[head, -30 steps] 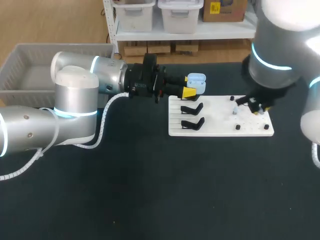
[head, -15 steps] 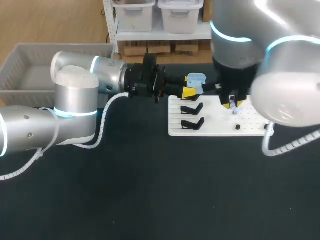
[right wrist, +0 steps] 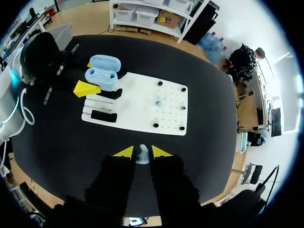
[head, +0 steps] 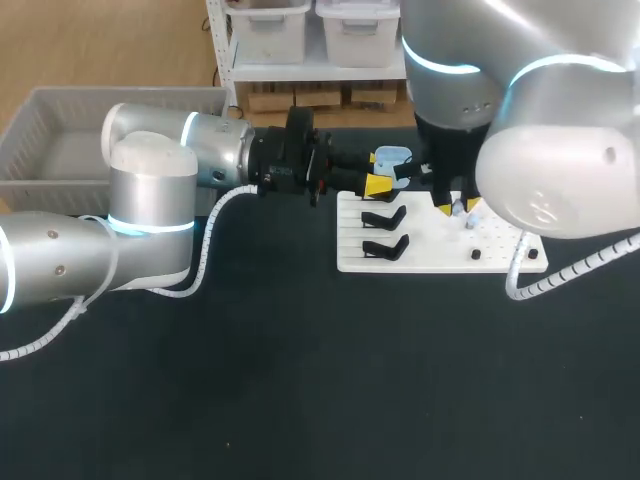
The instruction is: Pick up each earbud case from the left stands, insert the matching earbuds, close the lid, and place the case in the box.
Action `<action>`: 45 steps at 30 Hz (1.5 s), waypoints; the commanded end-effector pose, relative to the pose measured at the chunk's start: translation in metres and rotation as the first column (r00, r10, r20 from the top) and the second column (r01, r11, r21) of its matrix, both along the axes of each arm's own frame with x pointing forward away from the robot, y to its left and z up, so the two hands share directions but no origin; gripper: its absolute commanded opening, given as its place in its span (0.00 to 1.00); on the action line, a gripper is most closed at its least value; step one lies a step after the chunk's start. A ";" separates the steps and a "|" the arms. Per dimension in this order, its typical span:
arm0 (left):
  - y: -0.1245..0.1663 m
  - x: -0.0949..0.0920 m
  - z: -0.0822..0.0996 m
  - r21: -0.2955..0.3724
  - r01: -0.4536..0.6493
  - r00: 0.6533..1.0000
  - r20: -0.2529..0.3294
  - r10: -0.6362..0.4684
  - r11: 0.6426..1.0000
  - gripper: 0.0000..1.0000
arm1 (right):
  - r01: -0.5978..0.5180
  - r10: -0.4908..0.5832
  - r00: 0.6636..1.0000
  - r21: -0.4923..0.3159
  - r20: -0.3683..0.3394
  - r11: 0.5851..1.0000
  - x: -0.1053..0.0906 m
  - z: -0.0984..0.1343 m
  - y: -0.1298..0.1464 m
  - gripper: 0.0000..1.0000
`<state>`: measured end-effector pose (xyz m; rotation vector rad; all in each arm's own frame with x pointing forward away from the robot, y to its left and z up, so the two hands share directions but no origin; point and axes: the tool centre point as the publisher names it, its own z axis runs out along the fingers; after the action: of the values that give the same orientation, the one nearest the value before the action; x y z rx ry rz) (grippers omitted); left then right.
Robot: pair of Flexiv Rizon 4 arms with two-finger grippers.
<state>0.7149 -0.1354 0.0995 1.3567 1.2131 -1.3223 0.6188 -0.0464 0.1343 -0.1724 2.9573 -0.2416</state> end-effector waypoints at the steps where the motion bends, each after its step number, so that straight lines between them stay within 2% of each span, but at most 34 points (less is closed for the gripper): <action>1: 0.000 0.000 0.000 0.000 -0.001 1.000 0.000 0.001 1.000 0.00 | 0.000 0.000 1.000 0.001 0.005 1.000 -0.001 0.000 -0.001 0.00; 3: 0.000 0.000 0.000 0.000 -0.001 1.000 0.000 0.001 1.000 0.00 | 0.026 -0.026 1.000 0.007 0.007 1.000 0.004 0.003 0.007 0.00; 8: 0.000 0.000 0.000 0.000 -0.001 1.000 0.000 0.001 1.000 0.00 | 0.186 -0.186 0.982 0.041 0.004 0.982 0.026 0.011 0.017 0.00; 12: 0.000 0.000 0.000 0.000 -0.001 1.000 0.000 0.001 1.000 0.00 | 0.330 -0.331 0.944 0.065 0.006 0.942 0.038 0.018 0.021 0.00; 18: -0.002 -0.002 -0.002 0.001 0.005 1.000 0.009 -0.005 1.000 0.00 | 0.457 -0.460 0.888 0.120 -0.003 0.881 0.045 0.021 0.026 0.00; 24: -0.008 -0.014 -0.007 -0.025 0.010 1.000 0.029 -0.010 1.000 0.00 | 0.487 -0.491 0.871 0.120 0.006 0.865 0.046 0.021 0.025 0.00; 31: -0.009 -0.018 -0.007 -0.052 -0.006 0.999 0.043 0.008 0.999 0.00 | 0.522 -0.528 0.849 0.122 0.020 0.844 0.051 0.023 0.022 0.00; 37: -0.010 -0.020 -0.007 -0.058 -0.003 0.999 0.052 0.006 0.998 0.00 | 0.543 -0.549 0.836 0.135 0.012 0.829 0.055 0.023 0.024 0.00; 41: -0.010 -0.021 -0.007 -0.057 0.001 0.998 0.055 0.002 0.998 0.00 | 0.575 -0.581 0.814 0.181 -0.024 0.798 0.057 0.022 0.020 0.00; 45: -0.010 -0.021 -0.007 -0.055 0.002 0.998 0.056 0.001 0.998 0.00 | 0.574 -0.580 0.814 0.192 -0.026 0.796 0.057 0.022 0.019 0.00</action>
<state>0.6960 -0.1455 0.0943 1.3528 1.1316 -1.3055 0.6791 -0.0239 0.1569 0.7700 2.8884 -0.0391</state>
